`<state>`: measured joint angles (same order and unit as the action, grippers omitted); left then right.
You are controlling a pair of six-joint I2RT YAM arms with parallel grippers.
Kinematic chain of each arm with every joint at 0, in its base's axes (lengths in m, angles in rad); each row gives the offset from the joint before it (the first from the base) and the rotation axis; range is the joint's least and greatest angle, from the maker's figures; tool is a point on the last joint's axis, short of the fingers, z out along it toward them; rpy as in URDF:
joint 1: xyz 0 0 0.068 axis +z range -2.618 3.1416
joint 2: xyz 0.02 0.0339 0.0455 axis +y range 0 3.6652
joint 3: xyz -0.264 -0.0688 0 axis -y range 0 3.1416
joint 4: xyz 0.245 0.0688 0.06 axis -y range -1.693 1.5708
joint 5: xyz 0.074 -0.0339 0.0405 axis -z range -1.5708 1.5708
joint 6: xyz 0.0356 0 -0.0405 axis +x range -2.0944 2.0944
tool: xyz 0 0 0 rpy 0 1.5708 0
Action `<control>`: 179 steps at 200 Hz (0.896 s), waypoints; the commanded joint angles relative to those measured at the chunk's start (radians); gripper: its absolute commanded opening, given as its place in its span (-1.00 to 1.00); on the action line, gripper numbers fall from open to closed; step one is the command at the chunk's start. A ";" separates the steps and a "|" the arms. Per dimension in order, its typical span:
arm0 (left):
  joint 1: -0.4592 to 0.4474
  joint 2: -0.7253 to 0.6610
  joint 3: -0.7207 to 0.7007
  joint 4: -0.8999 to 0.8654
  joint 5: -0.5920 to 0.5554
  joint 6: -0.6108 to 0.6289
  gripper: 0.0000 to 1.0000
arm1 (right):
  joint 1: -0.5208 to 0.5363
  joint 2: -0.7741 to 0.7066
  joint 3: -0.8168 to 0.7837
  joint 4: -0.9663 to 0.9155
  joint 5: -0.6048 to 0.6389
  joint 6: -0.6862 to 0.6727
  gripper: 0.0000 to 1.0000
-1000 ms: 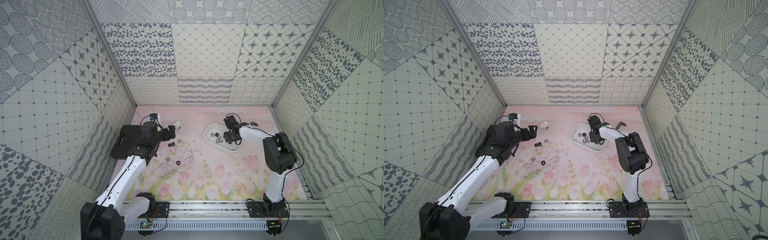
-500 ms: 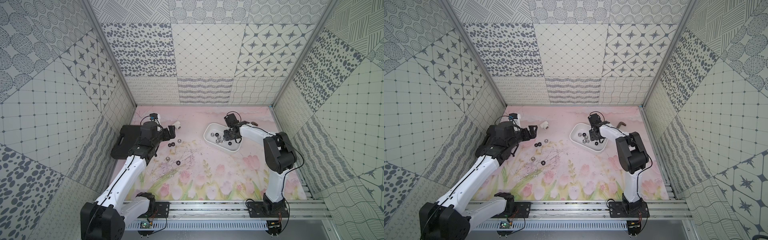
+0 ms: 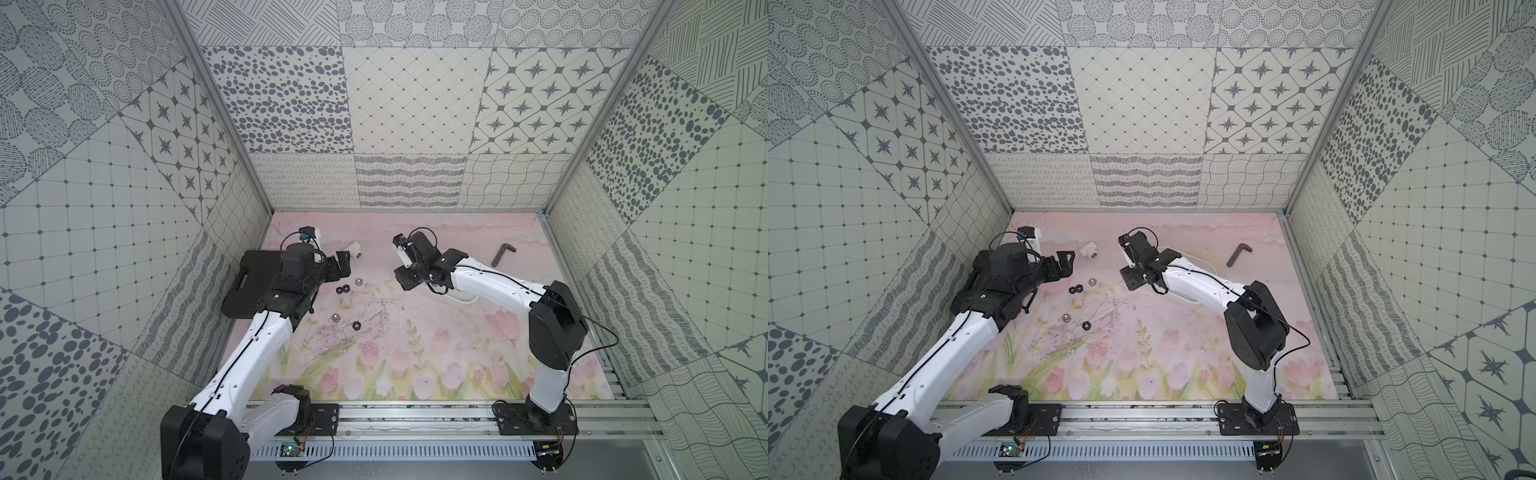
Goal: Put the nuts on the desktop into the storage box
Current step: Pick up the nut from the center of the board.
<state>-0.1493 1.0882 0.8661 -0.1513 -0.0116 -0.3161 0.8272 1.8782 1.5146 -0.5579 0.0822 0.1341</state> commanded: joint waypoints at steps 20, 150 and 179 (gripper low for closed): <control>0.001 -0.023 0.002 -0.004 -0.021 -0.007 0.98 | 0.143 0.108 0.026 0.026 -0.103 0.005 0.12; 0.001 -0.005 0.023 -0.006 0.016 -0.015 0.98 | 0.268 0.348 0.190 0.011 -0.077 0.031 0.14; 0.002 -0.005 0.023 -0.006 0.011 -0.011 0.98 | 0.278 0.380 0.233 -0.014 -0.079 0.020 0.14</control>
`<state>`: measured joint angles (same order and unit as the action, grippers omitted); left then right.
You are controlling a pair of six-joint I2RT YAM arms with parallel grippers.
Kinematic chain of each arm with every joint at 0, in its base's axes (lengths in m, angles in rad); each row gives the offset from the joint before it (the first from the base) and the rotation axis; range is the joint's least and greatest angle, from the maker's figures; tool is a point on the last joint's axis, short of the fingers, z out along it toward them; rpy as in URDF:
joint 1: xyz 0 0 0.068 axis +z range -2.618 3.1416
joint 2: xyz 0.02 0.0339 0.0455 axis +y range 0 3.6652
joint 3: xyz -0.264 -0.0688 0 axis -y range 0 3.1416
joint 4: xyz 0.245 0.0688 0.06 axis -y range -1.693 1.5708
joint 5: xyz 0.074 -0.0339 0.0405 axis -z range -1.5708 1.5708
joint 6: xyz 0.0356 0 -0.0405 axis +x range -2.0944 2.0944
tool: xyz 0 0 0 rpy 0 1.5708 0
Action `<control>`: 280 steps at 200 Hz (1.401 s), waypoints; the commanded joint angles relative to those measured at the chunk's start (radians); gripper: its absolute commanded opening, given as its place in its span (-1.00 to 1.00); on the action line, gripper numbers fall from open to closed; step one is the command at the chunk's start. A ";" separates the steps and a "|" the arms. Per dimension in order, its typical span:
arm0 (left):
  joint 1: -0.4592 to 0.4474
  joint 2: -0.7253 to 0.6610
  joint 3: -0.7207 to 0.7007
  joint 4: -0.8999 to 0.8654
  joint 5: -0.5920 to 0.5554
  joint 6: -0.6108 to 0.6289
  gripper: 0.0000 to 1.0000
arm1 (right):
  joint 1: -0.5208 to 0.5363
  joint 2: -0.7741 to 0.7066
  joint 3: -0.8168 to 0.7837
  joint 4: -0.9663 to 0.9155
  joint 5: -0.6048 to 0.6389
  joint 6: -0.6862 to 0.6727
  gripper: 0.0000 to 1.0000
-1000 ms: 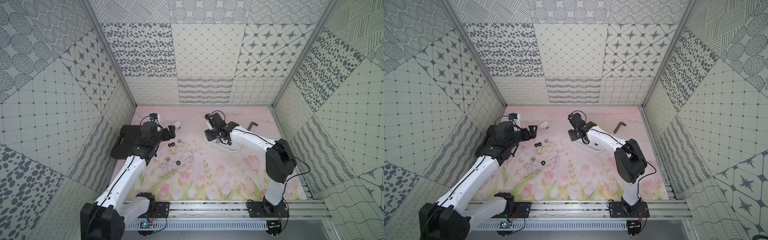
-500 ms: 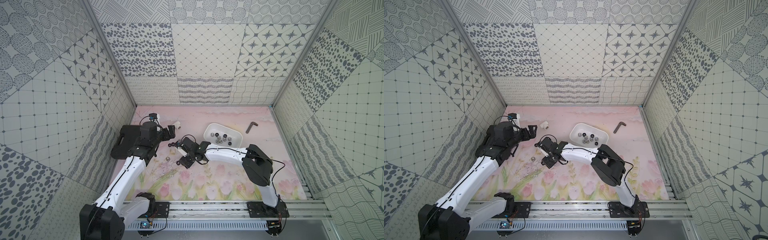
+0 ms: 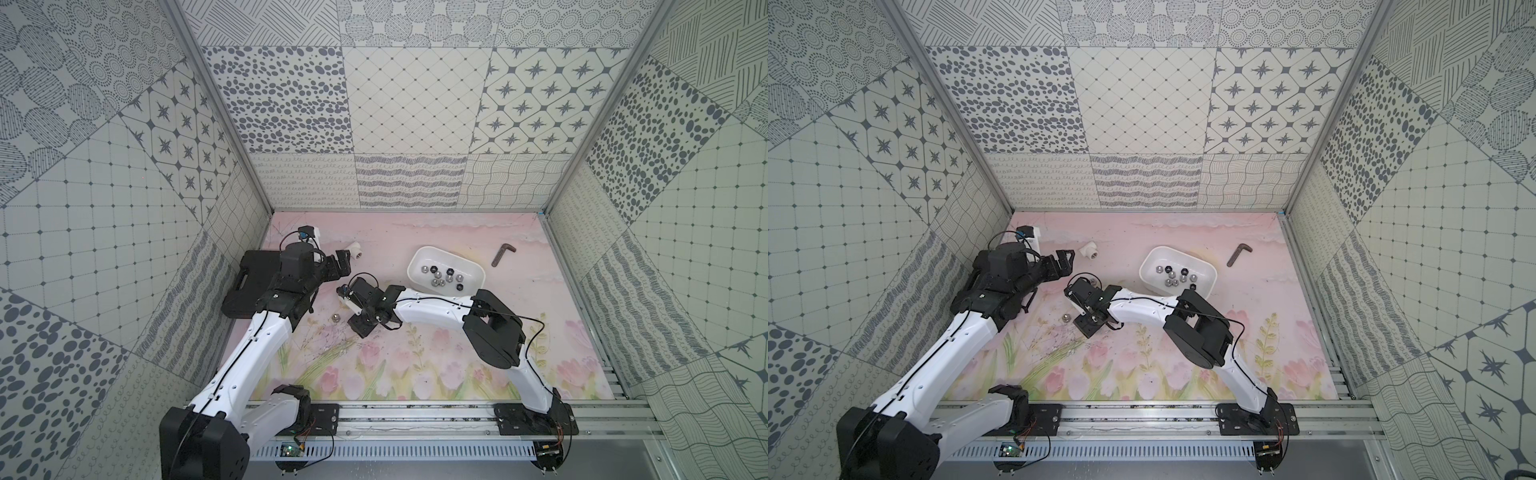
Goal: Put the nuts on the desktop into the storage box
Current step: Pick up the nut from the center of the board, then place the nut in the storage box.
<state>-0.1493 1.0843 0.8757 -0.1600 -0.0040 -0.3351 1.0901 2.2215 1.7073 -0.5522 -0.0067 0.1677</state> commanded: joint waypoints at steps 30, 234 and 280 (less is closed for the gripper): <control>0.003 -0.001 0.010 0.007 0.003 0.007 0.98 | 0.021 0.061 0.067 -0.040 0.014 -0.020 0.11; 0.002 -0.012 -0.003 0.008 -0.001 0.004 0.98 | -0.248 -0.322 -0.277 0.187 0.093 0.053 -0.59; 0.002 -0.020 -0.005 0.005 -0.006 0.005 0.98 | -0.451 -0.411 -0.363 0.185 0.101 0.093 -0.58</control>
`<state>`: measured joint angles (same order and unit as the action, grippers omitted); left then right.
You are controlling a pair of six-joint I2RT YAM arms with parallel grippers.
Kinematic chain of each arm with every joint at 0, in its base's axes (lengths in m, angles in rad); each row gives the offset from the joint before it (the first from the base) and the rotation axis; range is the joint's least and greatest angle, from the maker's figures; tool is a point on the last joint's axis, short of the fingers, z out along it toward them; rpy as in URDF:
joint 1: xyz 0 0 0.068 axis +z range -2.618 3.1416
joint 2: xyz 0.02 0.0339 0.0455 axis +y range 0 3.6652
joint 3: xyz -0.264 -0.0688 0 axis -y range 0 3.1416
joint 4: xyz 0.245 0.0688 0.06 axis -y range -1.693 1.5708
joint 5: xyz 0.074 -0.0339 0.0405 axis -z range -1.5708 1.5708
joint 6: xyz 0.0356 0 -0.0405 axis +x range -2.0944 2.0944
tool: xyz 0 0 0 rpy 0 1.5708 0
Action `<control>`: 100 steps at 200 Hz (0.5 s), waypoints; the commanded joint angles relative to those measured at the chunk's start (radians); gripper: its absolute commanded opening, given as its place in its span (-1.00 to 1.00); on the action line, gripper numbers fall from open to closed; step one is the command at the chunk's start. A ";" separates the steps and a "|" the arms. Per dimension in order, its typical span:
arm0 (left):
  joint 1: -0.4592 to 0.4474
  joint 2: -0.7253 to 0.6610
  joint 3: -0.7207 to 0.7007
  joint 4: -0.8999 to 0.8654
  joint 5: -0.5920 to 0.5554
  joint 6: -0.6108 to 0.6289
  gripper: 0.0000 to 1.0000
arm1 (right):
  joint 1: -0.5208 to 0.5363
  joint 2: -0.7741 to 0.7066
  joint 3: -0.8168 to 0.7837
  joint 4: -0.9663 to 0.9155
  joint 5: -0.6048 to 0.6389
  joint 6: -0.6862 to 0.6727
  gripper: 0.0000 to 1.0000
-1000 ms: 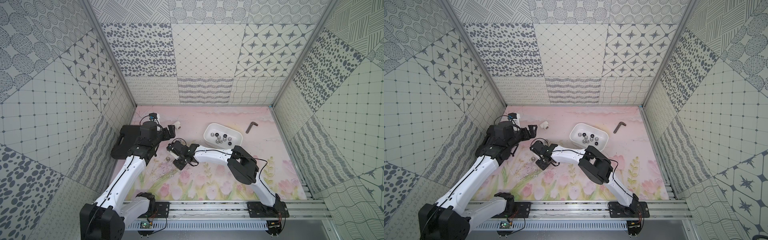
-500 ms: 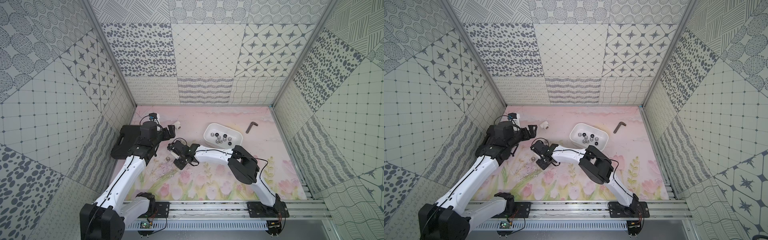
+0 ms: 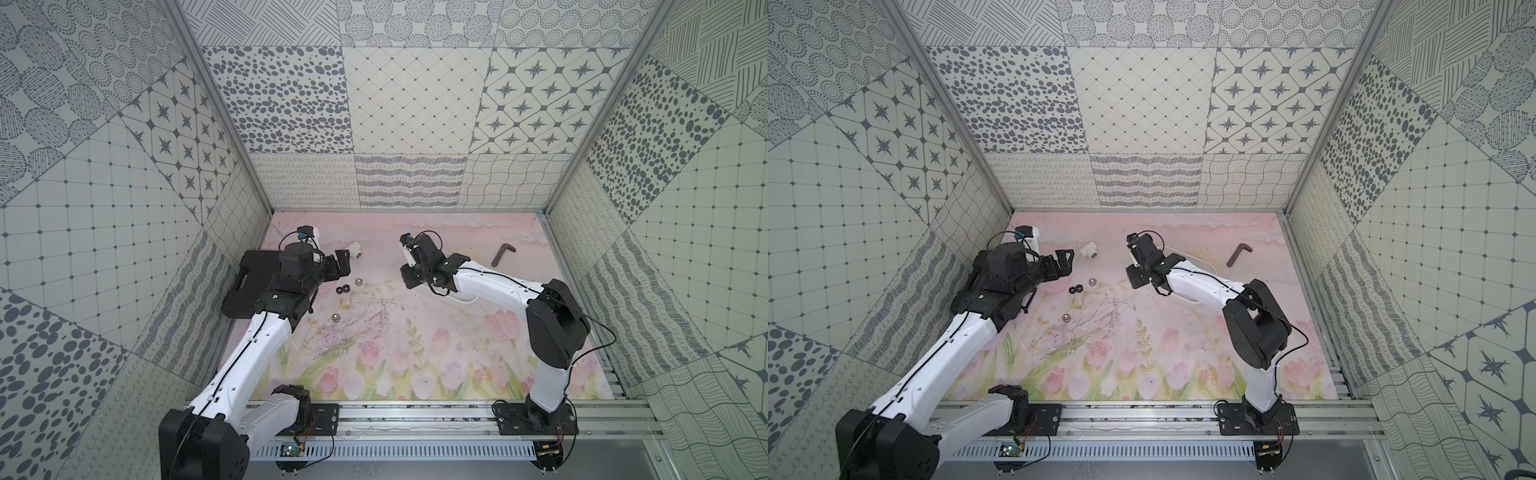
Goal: Put the nuts on the desktop into the storage box
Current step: Place the nut in the storage box.
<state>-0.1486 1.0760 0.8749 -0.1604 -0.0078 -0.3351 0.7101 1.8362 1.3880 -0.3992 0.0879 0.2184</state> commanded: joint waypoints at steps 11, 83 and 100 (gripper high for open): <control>0.001 -0.011 -0.005 0.005 -0.003 0.007 0.98 | -0.106 -0.030 -0.057 0.031 0.022 0.038 -0.59; 0.001 -0.013 0.001 0.004 -0.010 0.013 0.98 | -0.217 0.062 -0.035 -0.023 0.108 -0.019 -0.61; 0.001 -0.013 0.004 0.001 -0.010 0.015 0.98 | -0.224 0.081 -0.028 -0.026 0.117 -0.029 -0.61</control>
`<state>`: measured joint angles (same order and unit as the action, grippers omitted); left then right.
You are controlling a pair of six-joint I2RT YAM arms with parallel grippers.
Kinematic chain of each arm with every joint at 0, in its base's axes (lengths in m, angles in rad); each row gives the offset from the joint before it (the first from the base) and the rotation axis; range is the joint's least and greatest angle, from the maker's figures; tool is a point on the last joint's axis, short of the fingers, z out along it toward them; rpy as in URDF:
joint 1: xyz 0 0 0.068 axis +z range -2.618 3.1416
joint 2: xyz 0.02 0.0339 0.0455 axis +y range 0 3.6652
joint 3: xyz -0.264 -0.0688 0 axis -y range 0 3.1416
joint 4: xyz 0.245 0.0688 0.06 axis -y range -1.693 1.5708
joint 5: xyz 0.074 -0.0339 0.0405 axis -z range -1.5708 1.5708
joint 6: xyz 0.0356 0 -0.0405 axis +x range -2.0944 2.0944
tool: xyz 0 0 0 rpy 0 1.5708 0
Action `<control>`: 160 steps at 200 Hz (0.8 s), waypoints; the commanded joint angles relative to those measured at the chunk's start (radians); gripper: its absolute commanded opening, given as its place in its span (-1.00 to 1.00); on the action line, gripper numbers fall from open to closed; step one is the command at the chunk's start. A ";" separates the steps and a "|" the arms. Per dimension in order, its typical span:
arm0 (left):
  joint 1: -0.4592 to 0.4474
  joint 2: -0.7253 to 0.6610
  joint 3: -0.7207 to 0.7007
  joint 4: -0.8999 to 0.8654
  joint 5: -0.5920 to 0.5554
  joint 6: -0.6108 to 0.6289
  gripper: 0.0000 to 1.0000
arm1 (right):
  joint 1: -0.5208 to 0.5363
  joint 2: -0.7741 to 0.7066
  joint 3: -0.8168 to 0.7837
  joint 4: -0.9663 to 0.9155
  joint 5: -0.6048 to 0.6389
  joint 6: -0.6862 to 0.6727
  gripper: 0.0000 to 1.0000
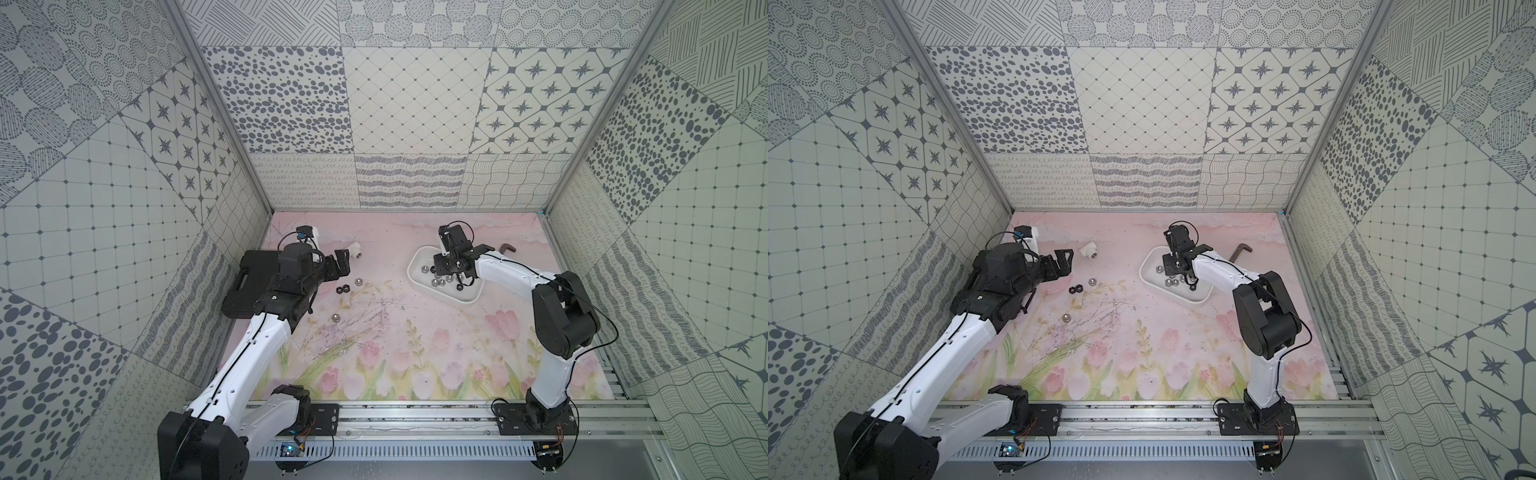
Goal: Put the nuts on the desktop into the storage box
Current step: Place the nut in the storage box.
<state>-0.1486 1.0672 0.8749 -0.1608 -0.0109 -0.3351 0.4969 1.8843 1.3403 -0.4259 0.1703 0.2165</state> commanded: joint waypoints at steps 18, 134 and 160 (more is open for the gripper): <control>0.001 0.000 0.005 0.002 -0.007 0.016 0.98 | -0.014 0.049 0.022 0.001 0.040 -0.035 -0.61; 0.002 0.013 0.009 0.005 -0.007 0.018 0.98 | -0.022 0.143 0.082 0.001 0.037 -0.070 -0.60; 0.001 0.017 0.009 0.004 -0.006 0.019 0.98 | -0.021 0.164 0.100 -0.003 0.041 -0.080 -0.59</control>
<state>-0.1486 1.0771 0.8749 -0.1612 -0.0113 -0.3347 0.4763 2.0136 1.4078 -0.4446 0.2073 0.1589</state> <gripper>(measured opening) 0.991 0.271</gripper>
